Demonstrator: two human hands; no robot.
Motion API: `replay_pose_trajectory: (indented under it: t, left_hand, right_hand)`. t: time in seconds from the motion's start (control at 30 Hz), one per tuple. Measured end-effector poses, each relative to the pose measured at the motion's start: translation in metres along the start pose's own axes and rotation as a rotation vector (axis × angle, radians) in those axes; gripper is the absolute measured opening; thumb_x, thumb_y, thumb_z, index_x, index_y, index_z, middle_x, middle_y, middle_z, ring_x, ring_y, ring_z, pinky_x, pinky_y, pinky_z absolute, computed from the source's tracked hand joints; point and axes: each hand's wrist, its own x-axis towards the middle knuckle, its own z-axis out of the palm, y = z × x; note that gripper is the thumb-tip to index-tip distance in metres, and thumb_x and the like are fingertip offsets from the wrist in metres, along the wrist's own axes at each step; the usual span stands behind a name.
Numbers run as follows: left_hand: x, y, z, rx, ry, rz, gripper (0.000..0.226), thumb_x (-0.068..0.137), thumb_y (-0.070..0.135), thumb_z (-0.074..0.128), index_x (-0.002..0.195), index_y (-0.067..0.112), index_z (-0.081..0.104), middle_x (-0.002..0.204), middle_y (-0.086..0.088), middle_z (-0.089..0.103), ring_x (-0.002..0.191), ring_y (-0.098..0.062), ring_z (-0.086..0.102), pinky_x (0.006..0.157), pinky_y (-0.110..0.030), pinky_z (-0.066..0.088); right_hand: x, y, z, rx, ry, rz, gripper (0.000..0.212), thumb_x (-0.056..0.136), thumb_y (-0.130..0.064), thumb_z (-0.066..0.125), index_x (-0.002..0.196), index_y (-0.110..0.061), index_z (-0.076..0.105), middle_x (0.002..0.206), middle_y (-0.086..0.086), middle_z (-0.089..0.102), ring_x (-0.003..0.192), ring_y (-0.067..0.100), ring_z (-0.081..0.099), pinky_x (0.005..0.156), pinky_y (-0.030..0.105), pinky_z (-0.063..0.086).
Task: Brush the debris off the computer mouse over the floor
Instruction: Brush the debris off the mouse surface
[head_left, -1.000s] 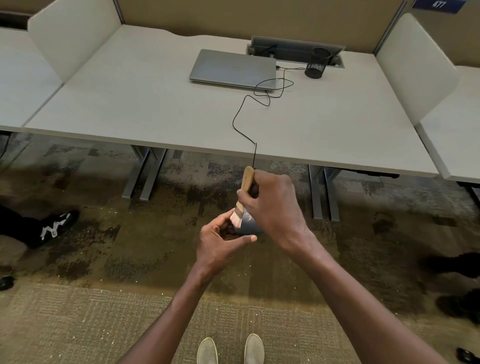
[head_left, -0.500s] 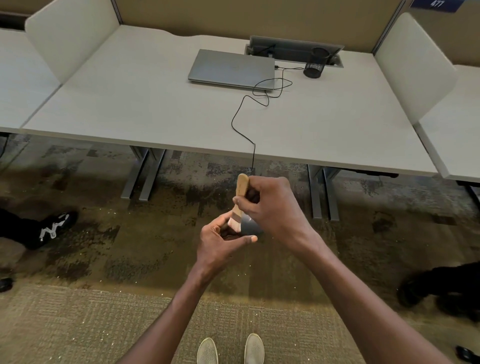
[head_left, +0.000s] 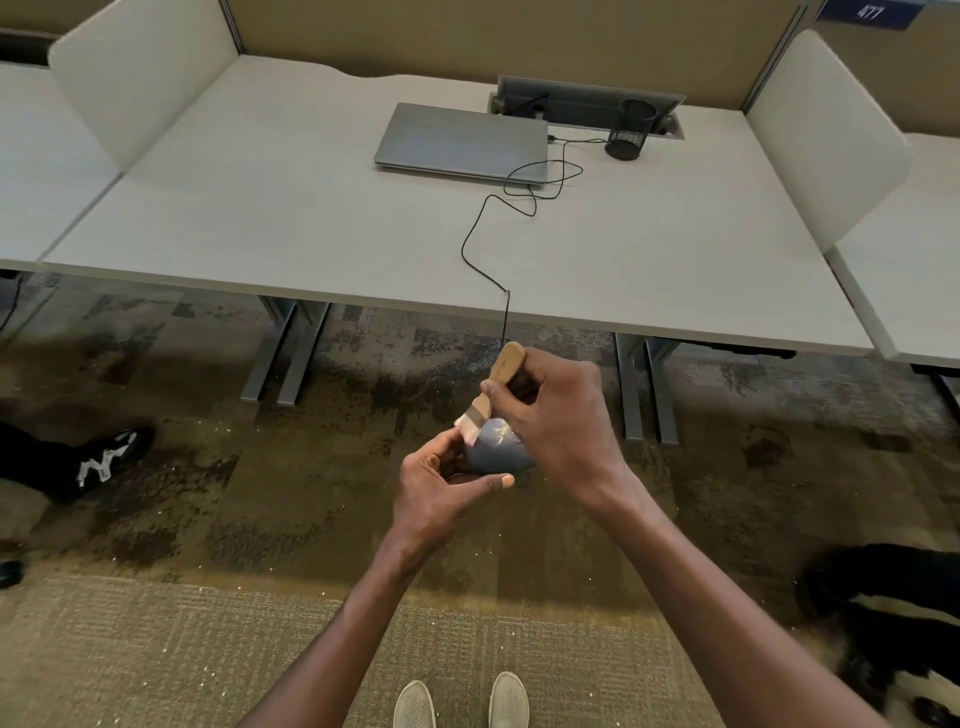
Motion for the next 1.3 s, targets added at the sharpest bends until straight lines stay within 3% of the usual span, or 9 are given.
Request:
replay_pose_trajectory:
  t: [0.17, 0.37, 0.6, 0.83, 1.1, 1.3]
  left_hand:
    - [0.000, 0.000, 0.000, -0.021, 0.007, 0.015, 0.074, 0.061, -0.006, 0.091, 0.126, 0.017, 0.064, 0.104, 0.011, 0.079, 0.101, -0.010, 0.075, 0.080, -0.020, 0.060]
    - [0.001, -0.002, -0.001, -0.024, 0.018, 0.037, 0.078, 0.062, -0.006, 0.091, 0.133, 0.005, 0.061, 0.115, -0.001, 0.074, 0.104, -0.008, 0.074, 0.082, -0.018, 0.058]
    - [0.000, -0.003, -0.004, -0.007, 0.023, 0.046, 0.077, 0.064, -0.005, 0.090, 0.134, 0.007, 0.061, 0.120, -0.004, 0.072, 0.107, -0.007, 0.072, 0.086, -0.021, 0.059]
    - [-0.002, -0.008, -0.006, -0.012, 0.031, 0.037, 0.075, 0.063, -0.006, 0.090, 0.131, 0.009, 0.062, 0.116, -0.003, 0.074, 0.106, -0.009, 0.073, 0.085, -0.022, 0.059]
    - [0.000, -0.009, -0.004, -0.009, 0.017, 0.038, 0.073, 0.062, -0.003, 0.092, 0.127, 0.017, 0.065, 0.115, -0.001, 0.075, 0.107, -0.012, 0.073, 0.085, -0.024, 0.060]
    - [-0.005, -0.014, -0.008, 0.033, -0.004, 0.041, 0.072, 0.061, 0.001, 0.093, 0.121, 0.029, 0.065, 0.110, 0.009, 0.077, 0.108, -0.008, 0.072, 0.085, -0.020, 0.058]
  right_hand:
    - [0.002, 0.001, -0.011, -0.048, 0.119, -0.008, 0.014, 0.092, -0.020, 0.073, 0.085, -0.007, 0.071, 0.072, 0.000, 0.071, 0.064, 0.012, 0.068, 0.057, 0.030, 0.057]
    - [-0.001, 0.006, -0.019, -0.027, -0.056, 0.028, 0.011, 0.089, -0.020, 0.076, 0.083, -0.010, 0.074, 0.072, -0.001, 0.072, 0.065, 0.013, 0.069, 0.058, 0.034, 0.056]
    - [0.008, 0.023, -0.022, -0.051, 0.019, 0.107, 0.014, 0.089, -0.021, 0.076, 0.089, -0.007, 0.074, 0.080, 0.002, 0.075, 0.072, 0.013, 0.074, 0.064, 0.038, 0.062]
    - [0.010, 0.024, -0.024, -0.060, 0.133, 0.106, 0.014, 0.090, -0.023, 0.075, 0.090, -0.009, 0.074, 0.078, -0.002, 0.074, 0.070, 0.004, 0.072, 0.062, 0.023, 0.061]
    - [0.015, 0.019, -0.011, -0.087, 0.046, 0.132, 0.017, 0.089, -0.023, 0.076, 0.085, -0.007, 0.073, 0.076, 0.002, 0.075, 0.068, 0.014, 0.073, 0.061, 0.039, 0.061]
    - [0.024, 0.038, -0.017, -0.157, 0.046, 0.193, 0.015, 0.091, -0.021, 0.074, 0.086, -0.006, 0.073, 0.076, 0.002, 0.073, 0.067, 0.014, 0.072, 0.062, 0.032, 0.062]
